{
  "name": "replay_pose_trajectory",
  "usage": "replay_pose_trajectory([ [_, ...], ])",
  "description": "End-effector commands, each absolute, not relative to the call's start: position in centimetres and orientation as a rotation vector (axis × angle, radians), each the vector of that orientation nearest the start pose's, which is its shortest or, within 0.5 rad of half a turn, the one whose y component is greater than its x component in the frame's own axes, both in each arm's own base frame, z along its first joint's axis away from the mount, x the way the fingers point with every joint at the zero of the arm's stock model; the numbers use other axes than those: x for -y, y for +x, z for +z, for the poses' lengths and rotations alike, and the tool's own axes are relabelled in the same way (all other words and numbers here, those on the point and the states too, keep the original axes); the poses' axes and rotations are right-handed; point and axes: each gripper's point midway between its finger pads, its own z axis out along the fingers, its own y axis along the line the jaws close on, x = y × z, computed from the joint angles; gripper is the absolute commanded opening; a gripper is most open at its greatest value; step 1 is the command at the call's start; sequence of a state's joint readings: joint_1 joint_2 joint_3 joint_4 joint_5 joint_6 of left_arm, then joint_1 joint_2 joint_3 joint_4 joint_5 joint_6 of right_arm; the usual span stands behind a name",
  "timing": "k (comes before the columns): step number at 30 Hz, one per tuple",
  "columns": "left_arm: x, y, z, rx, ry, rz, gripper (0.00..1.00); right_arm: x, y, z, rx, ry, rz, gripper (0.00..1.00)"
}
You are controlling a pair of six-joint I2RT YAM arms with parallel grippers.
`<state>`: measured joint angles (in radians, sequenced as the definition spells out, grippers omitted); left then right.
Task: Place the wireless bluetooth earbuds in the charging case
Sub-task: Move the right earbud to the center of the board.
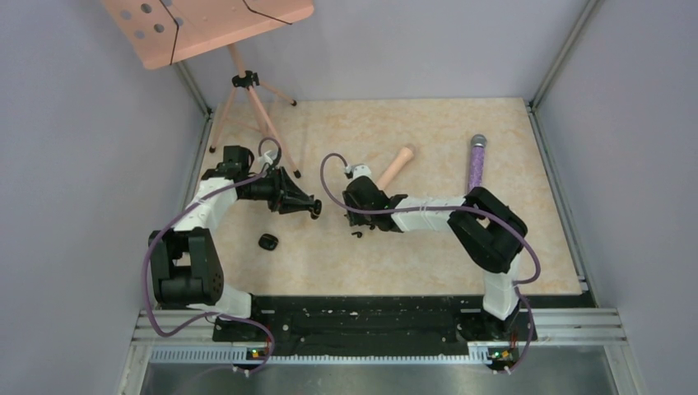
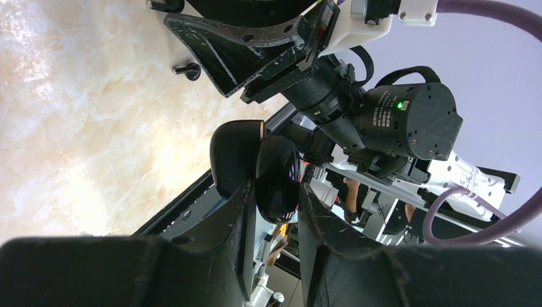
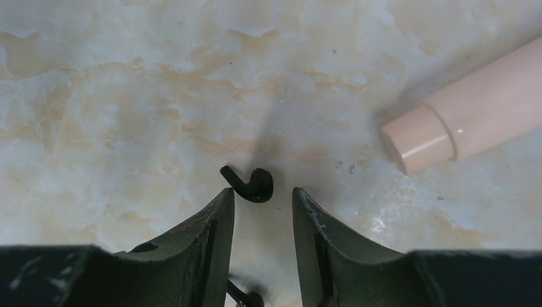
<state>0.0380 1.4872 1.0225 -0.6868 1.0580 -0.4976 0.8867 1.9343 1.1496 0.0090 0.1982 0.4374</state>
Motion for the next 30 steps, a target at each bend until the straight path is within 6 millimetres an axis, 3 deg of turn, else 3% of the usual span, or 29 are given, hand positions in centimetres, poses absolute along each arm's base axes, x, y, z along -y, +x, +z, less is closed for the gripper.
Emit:
replay_pose_trajectory([
  [1,15.3,26.8,18.8,-2.505,-0.315,-1.605,0.00,-33.4,30.9,3.4,-2.318,-0.464,0.310,0.38],
  [11,15.3,26.6,19.0,-2.497,-0.312,-1.612,0.00,-31.0,30.2,4.5,-2.321,-0.439,0.330,0.36],
  [16,15.4,26.7,19.0,-2.494,-0.315,-1.615,0.00,-32.6,31.0,6.2,-2.294,-0.344,0.436,0.37],
  [23,15.4,26.5,19.4,-2.491,-0.309,-1.605,0.00,-35.7,32.2,5.4,-2.317,-0.279,0.529,0.41],
  [30,15.3,26.4,19.4,-2.491,-0.308,-1.604,0.00,-36.4,33.1,4.5,-2.332,-0.201,0.521,0.44],
])
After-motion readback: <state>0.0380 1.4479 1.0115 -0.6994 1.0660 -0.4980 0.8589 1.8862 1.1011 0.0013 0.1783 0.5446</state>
